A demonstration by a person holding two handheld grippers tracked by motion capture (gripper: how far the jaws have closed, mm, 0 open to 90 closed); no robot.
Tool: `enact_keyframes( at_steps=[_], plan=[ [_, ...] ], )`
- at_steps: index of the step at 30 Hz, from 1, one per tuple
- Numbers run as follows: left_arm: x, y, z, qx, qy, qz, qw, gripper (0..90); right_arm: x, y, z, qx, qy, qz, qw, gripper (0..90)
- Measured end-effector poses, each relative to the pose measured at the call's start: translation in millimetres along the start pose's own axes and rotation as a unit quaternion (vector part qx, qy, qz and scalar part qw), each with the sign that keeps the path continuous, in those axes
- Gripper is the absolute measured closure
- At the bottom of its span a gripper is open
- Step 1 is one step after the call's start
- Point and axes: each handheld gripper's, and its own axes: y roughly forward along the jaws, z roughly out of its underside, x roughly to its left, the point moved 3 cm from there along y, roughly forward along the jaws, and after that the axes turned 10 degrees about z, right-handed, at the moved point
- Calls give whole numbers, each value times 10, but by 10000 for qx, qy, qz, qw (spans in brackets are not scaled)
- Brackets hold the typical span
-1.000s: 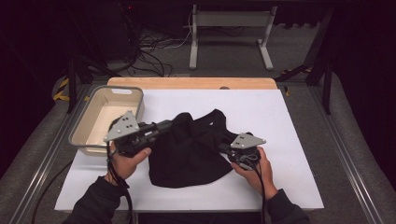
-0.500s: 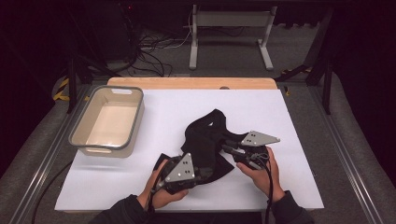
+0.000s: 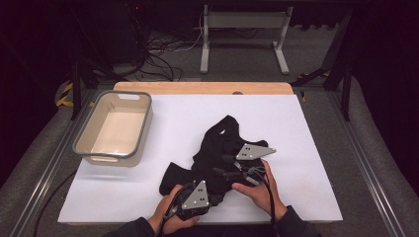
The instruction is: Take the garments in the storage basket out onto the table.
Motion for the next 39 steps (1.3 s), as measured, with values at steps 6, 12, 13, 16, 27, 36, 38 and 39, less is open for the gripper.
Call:
enact_keyframes(
  at_steps=[6,12,13,16,27,36,38,39],
  plan=[
    [-10,17,15,-33,-4,-91,10000,850,-20,189,125,482,-410,554,9965,713],
    [28,-65,5,-248,-100,-121,9996,738,-103,125,154,449,-461,662,9957,882],
    [34,-90,0,-288,-77,-201,9994,688,-122,100,156,422,-468,710,9955,883],
    [50,-228,-21,-528,-120,-294,9981,554,-201,-40,146,252,-385,865,9952,885],
    [394,-747,5,-1247,-729,-1012,9843,317,-488,-840,268,-270,75,1458,9889,884],
    [872,-570,97,-706,-1273,-1185,9822,311,-866,-1163,575,27,478,2445,9685,883],
    [983,-486,110,-631,-1322,-1068,9834,311,-955,-1136,659,209,678,2500,9656,882],
    [1015,-457,109,-573,-1332,-1133,9829,312,-984,-1107,693,339,691,2512,9649,878]
  ],
)
